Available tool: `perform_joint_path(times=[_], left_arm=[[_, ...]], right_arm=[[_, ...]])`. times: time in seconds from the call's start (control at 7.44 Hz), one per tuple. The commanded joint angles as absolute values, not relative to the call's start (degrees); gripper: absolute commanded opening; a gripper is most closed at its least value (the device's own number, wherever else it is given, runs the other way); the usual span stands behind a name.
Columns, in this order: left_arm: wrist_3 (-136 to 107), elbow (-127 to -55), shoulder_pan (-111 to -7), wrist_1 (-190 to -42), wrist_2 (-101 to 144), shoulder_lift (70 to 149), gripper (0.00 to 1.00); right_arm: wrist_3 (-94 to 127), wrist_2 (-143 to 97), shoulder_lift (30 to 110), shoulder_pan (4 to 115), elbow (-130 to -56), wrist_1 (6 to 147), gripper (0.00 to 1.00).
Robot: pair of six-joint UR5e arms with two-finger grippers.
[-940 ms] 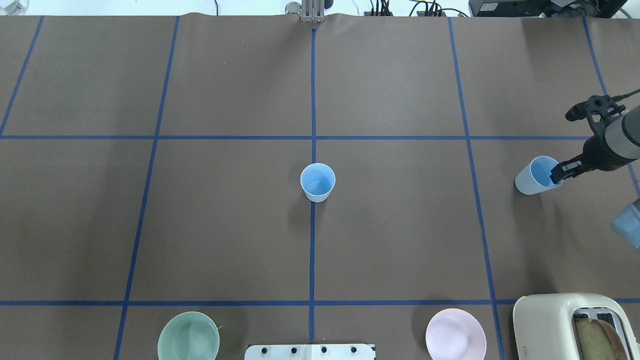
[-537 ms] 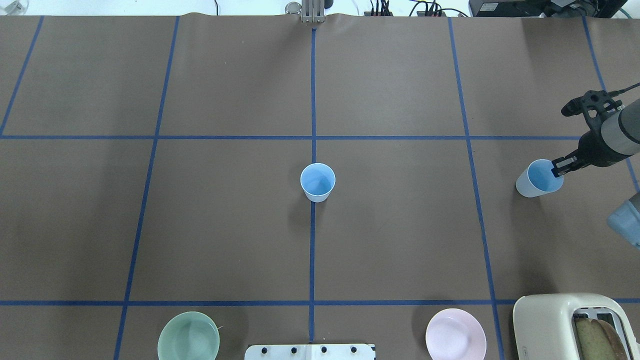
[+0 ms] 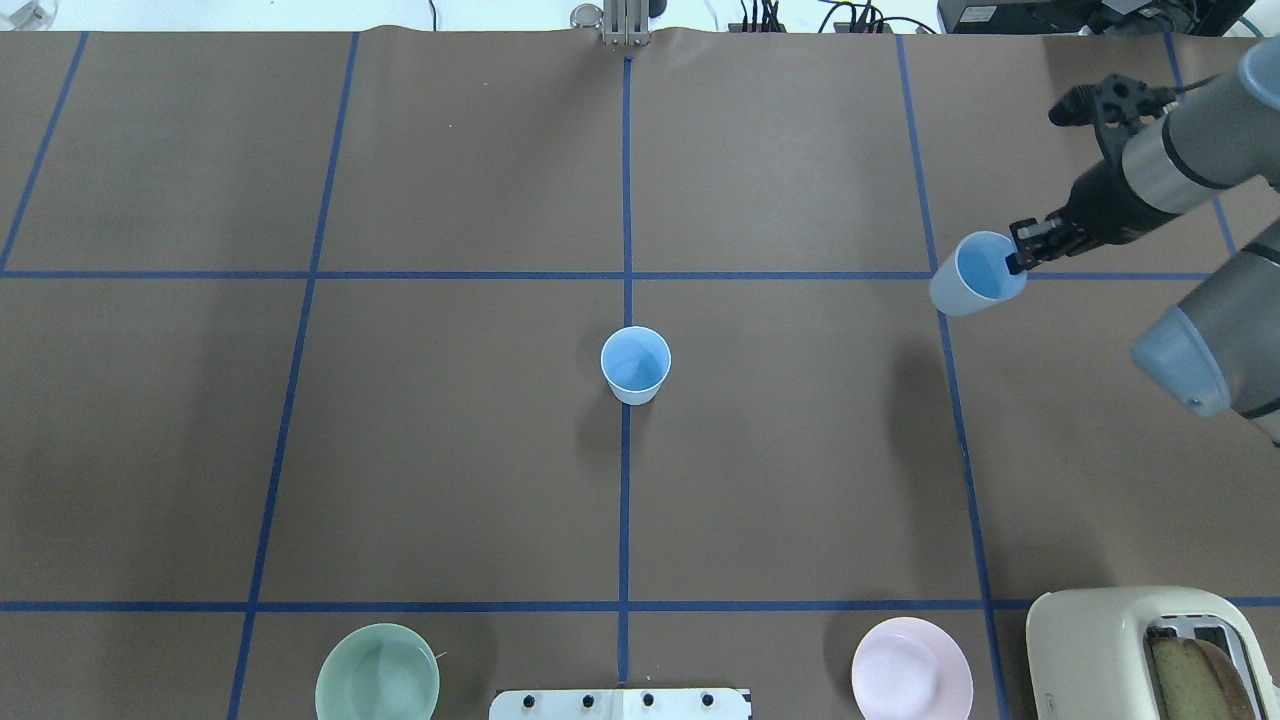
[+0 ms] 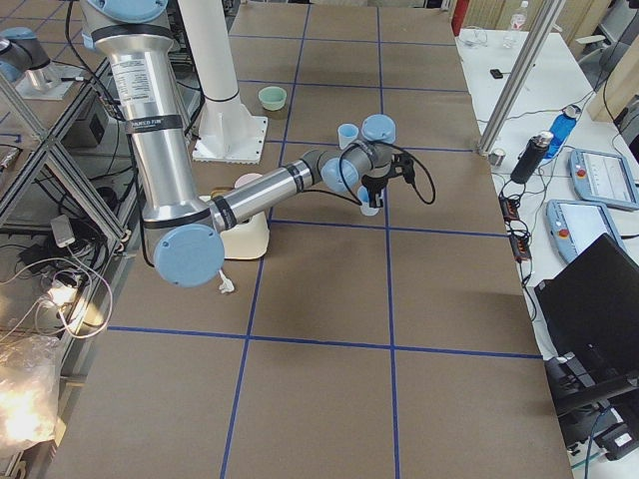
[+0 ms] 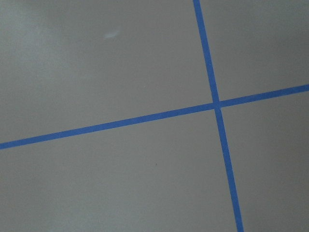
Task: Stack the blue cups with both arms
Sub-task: 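Carry the held cup with the right gripper over the center cup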
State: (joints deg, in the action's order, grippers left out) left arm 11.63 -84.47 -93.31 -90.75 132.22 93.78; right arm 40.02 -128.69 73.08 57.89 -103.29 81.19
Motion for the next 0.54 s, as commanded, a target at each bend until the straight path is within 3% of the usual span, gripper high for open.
perform_joint_path(times=[0.0, 0.4], left_arm=[[10.72, -85.69, -93.25, -91.06, 132.19, 92.55, 0.99], [10.72, -85.61, -93.25, -91.14, 132.19, 92.37, 0.99]], right_arm=[[51.45, -128.06, 57.54, 53.30, -103.88, 94.61, 0.00], [71.40, -115.63, 47.75, 39.07, -102.67, 95.18, 0.00]])
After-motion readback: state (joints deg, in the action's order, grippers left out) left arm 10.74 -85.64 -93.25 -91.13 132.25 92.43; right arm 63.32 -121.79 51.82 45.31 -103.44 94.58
